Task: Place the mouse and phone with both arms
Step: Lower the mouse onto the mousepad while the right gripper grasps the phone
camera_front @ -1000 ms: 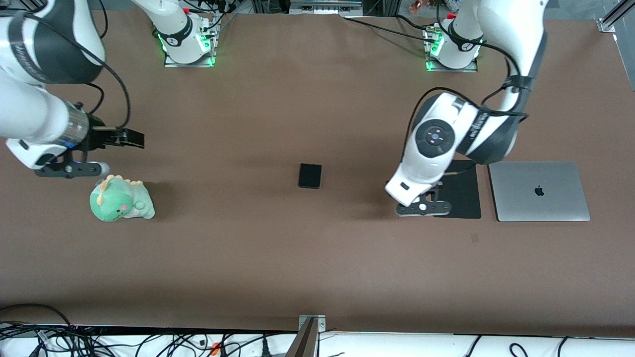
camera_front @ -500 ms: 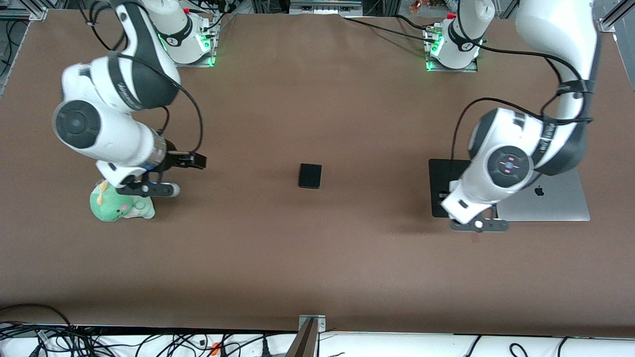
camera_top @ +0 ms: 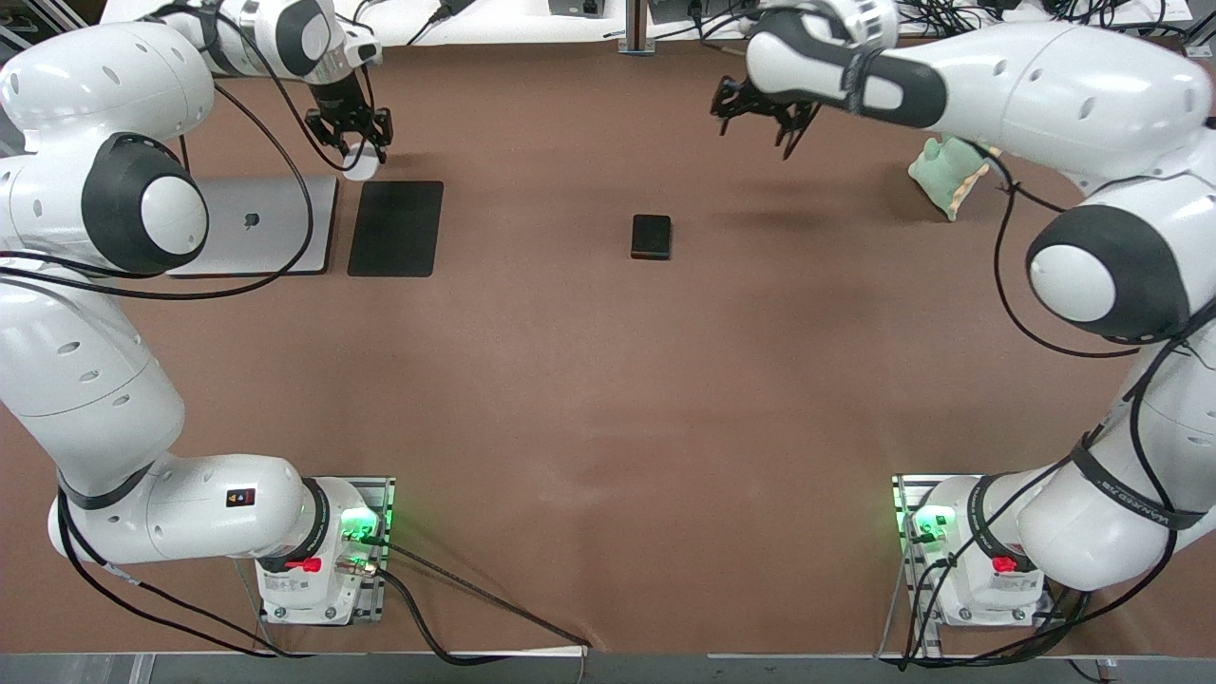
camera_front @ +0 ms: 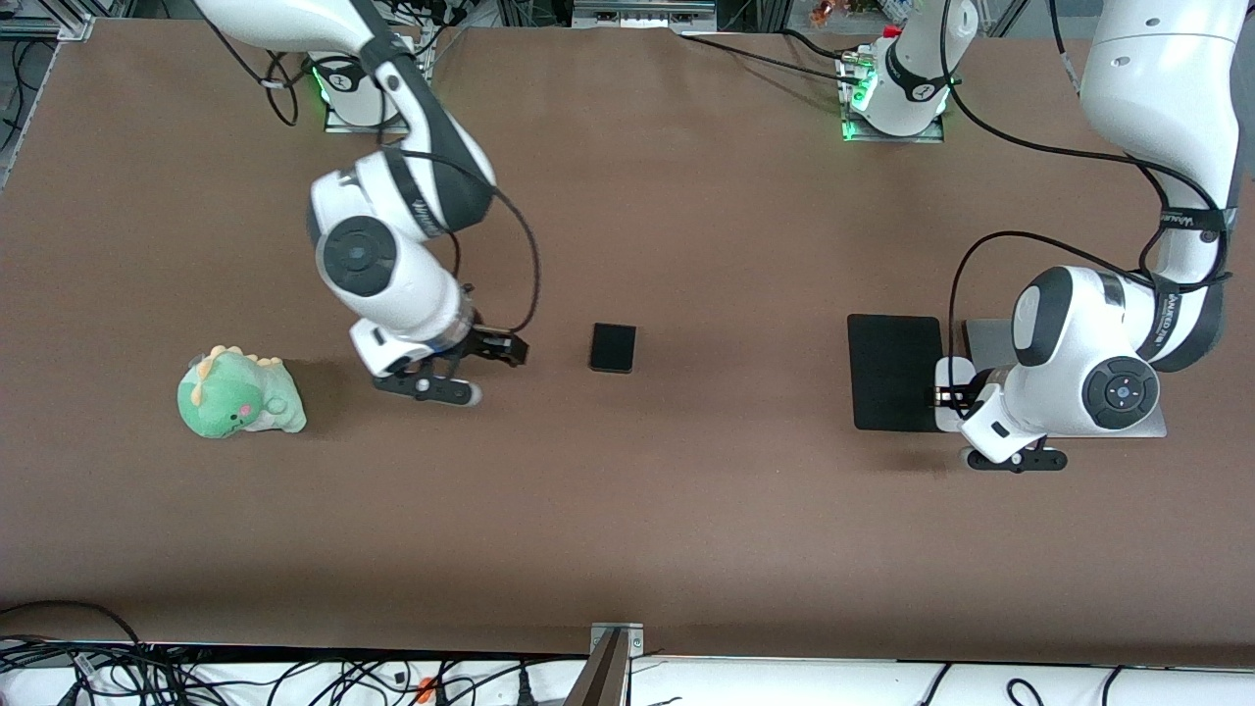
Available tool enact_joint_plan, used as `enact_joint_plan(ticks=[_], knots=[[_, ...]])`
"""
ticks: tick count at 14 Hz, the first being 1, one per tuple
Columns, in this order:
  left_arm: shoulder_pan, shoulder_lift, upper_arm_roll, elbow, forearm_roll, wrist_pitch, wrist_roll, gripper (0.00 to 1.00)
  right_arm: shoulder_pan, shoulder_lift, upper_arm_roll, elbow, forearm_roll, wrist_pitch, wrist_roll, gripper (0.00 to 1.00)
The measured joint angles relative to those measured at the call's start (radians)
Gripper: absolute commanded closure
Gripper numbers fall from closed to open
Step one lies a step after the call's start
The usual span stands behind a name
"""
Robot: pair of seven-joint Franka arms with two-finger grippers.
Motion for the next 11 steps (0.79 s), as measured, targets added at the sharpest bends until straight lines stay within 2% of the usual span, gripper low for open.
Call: enact_joint_plan(ticks=[3,5,7,9,11], knots=[[-0.001,-0.021,-0.026,-0.165,-0.006,0.242,0.0,0.69,0.069,0.081,-0.001,-0.003,-0.005,0.124,0.062,0.0],[0.0,-0.038,-0.031,-0.268,-0.006,0.38,0.01,0.69,0.114,0.127,-0.001,-0.006,-0.043,0.181,0.128,0.0],[0.009,-0.05,-0.028,-0.328,-0.006,0.444,0.031,0.7,0.165,0.169,-0.002,-0.007,-0.108,0.236,0.225,0.0],[0.023,-0.057,-0.028,-0.35,-0.006,0.455,0.053,0.68,0.211,0.204,-0.007,-0.007,-0.168,0.272,0.302,0.0],[0.027,-0.063,-0.028,-0.356,-0.006,0.456,0.062,0.64,0.237,0.222,-0.014,-0.007,-0.188,0.284,0.327,0.0]])
